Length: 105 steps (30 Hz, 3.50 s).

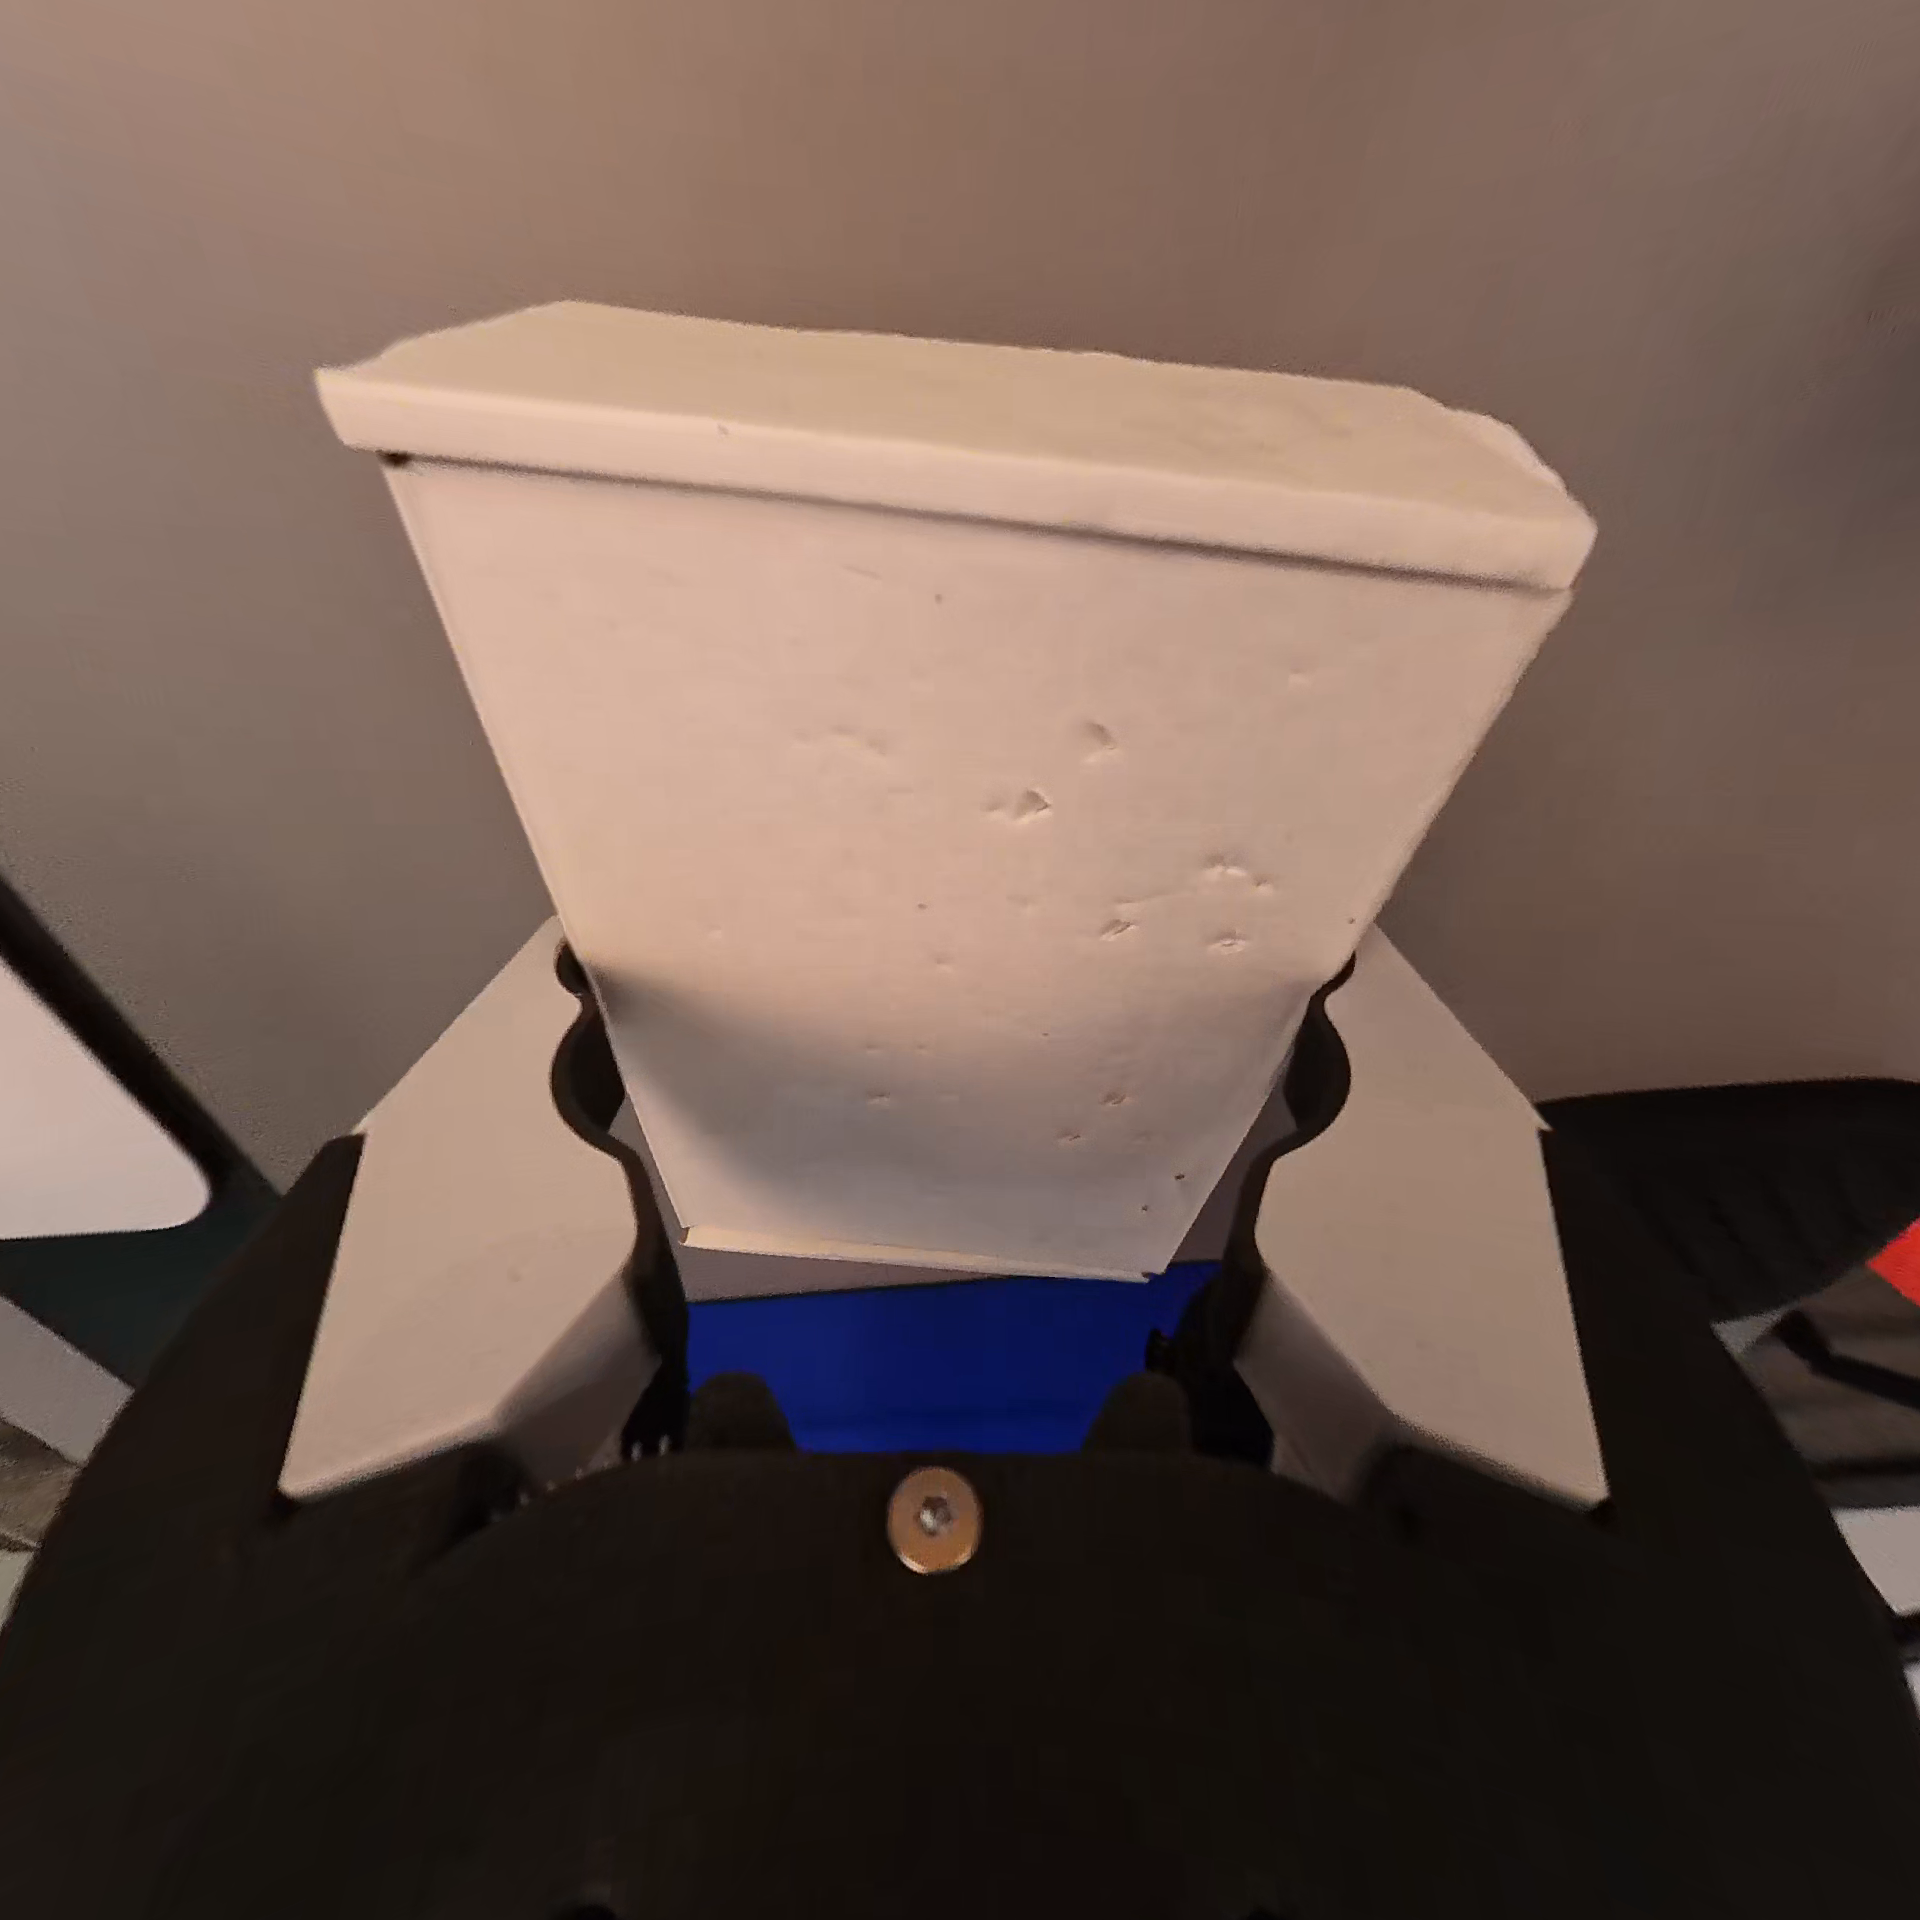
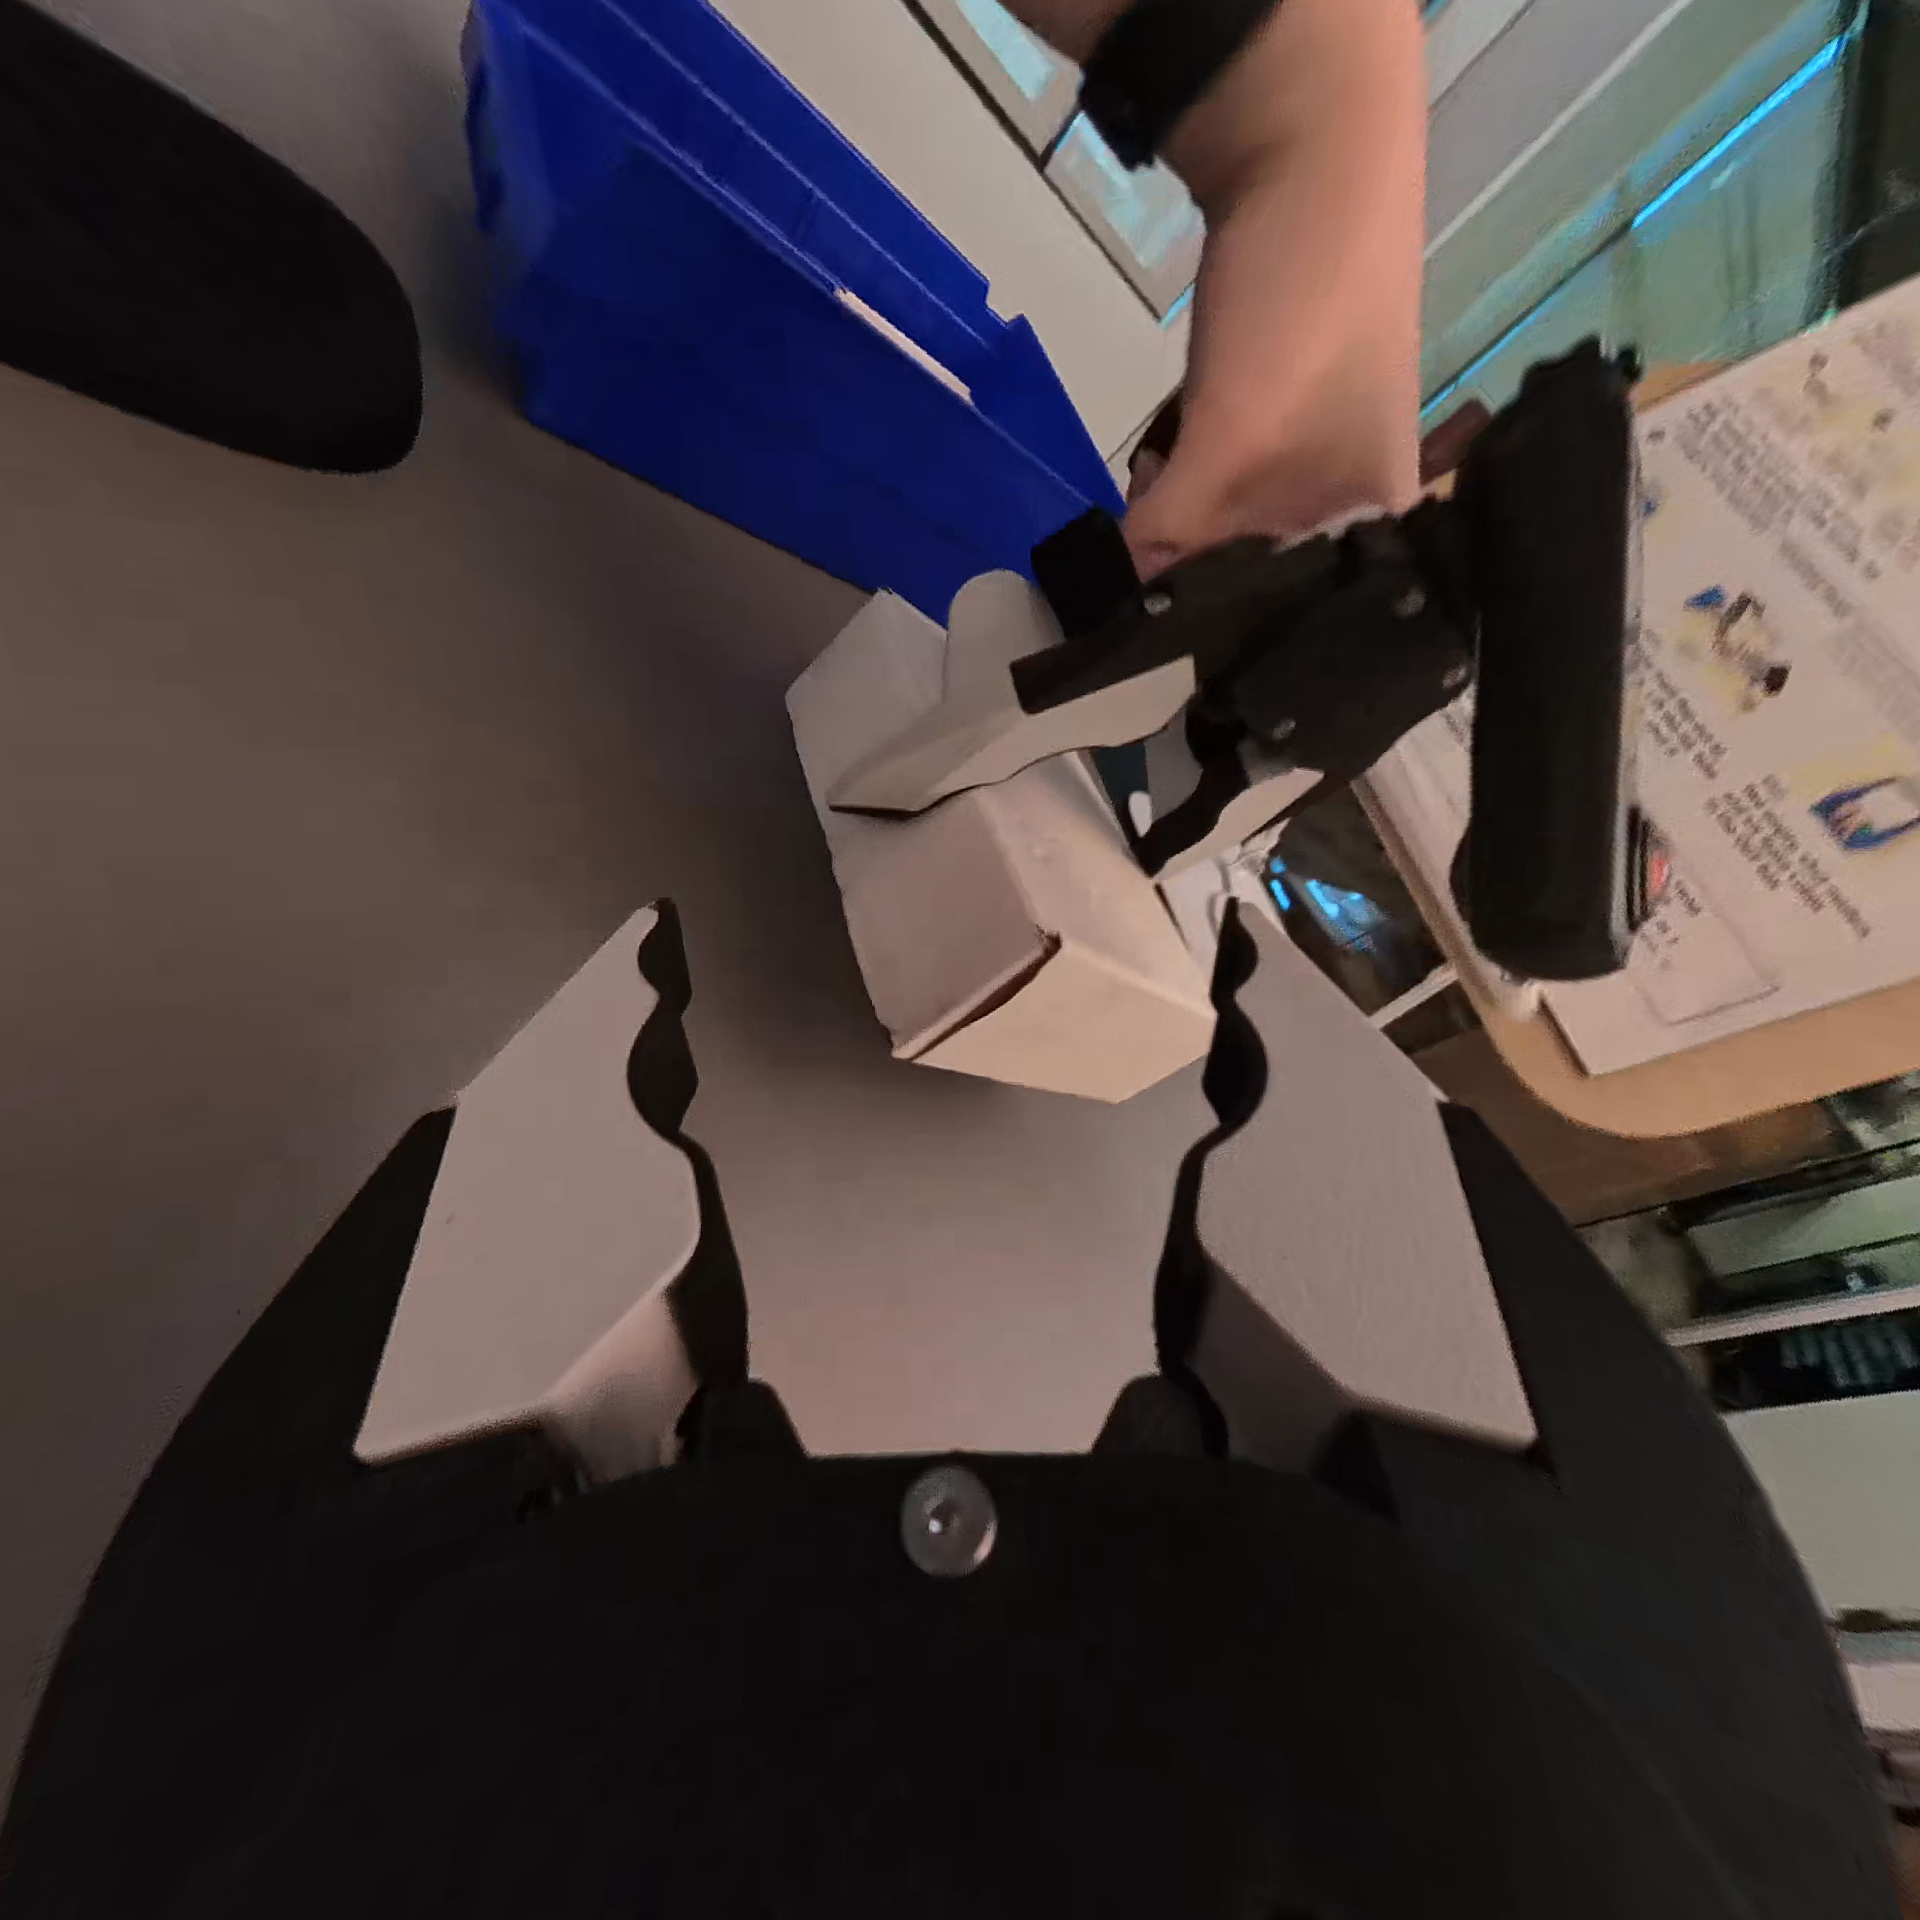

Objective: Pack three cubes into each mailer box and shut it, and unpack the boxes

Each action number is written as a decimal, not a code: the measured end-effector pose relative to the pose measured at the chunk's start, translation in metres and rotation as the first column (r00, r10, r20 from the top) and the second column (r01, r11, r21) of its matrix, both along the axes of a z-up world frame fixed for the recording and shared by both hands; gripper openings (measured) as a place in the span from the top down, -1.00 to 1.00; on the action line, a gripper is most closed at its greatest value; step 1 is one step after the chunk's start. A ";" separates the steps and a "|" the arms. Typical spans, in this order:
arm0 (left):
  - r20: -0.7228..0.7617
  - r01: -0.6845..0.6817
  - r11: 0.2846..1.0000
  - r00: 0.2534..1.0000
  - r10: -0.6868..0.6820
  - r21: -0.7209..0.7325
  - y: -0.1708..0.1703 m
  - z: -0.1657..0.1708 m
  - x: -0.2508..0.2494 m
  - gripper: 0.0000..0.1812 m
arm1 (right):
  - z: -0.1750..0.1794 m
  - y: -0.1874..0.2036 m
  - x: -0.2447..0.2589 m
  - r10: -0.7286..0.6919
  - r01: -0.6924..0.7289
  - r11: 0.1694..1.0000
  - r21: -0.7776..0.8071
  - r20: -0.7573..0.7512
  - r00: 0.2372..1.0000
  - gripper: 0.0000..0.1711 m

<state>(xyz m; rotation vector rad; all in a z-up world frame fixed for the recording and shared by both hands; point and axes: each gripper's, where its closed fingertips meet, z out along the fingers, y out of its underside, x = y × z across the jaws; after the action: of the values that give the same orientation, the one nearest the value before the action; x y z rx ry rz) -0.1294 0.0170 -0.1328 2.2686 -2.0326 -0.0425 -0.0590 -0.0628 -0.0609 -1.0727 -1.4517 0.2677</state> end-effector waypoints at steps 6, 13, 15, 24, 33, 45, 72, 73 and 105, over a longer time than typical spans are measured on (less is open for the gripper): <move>-0.016 -0.006 0.994 1.000 0.004 -0.113 -0.012 -0.006 -0.003 -0.45 | -0.027 0.013 0.002 -0.018 0.011 0.996 0.083 0.083 0.996 -0.17; 0.001 0.032 0.990 0.999 -0.032 -0.140 -0.017 -0.010 0.009 -0.45 | -0.038 0.023 -0.001 -0.048 0.029 0.989 0.147 0.129 0.990 -0.17; 0.006 0.045 0.989 0.999 -0.045 -0.143 -0.019 -0.010 0.014 -0.45 | -0.039 0.023 0.001 -0.056 0.029 0.985 0.172 0.151 0.987 -0.17; -0.014 0.053 0.988 0.998 -0.055 -0.143 -0.022 -0.016 0.017 -0.45 | -0.042 0.025 0.003 -0.048 0.029 0.991 0.128 0.148 0.988 -0.16; -0.024 -0.042 0.999 0.999 0.042 -0.013 -0.007 -0.023 0.021 -0.46 | -0.044 0.017 0.004 -0.007 -0.006 0.996 0.087 0.150 0.989 -0.12; 0.016 -0.035 0.987 0.999 0.033 0.159 -0.009 -0.029 0.022 -0.46 | -0.048 0.015 0.005 -0.008 -0.017 0.991 0.135 0.183 0.983 -0.12; 0.698 -0.286 0.876 0.712 -0.078 0.389 -0.009 0.118 0.028 -0.16 | -0.001 0.026 0.016 -0.091 0.098 0.948 0.301 -0.037 0.995 -0.12; 0.728 -0.311 0.865 0.680 -0.087 0.393 -0.008 0.129 0.027 -0.13 | 0.003 0.026 0.018 -0.095 0.109 0.944 0.311 -0.059 0.994 -0.12; 0.789 -0.403 0.734 0.542 -0.290 0.547 -0.019 0.196 -0.011 0.09 | 0.116 0.090 0.015 -0.256 0.317 0.937 0.147 -0.326 0.910 -0.07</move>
<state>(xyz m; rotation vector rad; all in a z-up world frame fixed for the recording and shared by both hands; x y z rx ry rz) -0.1407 -0.0021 0.0633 3.3088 -2.7025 0.5333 -0.0438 0.0267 0.0550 -1.0181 -1.0066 0.0684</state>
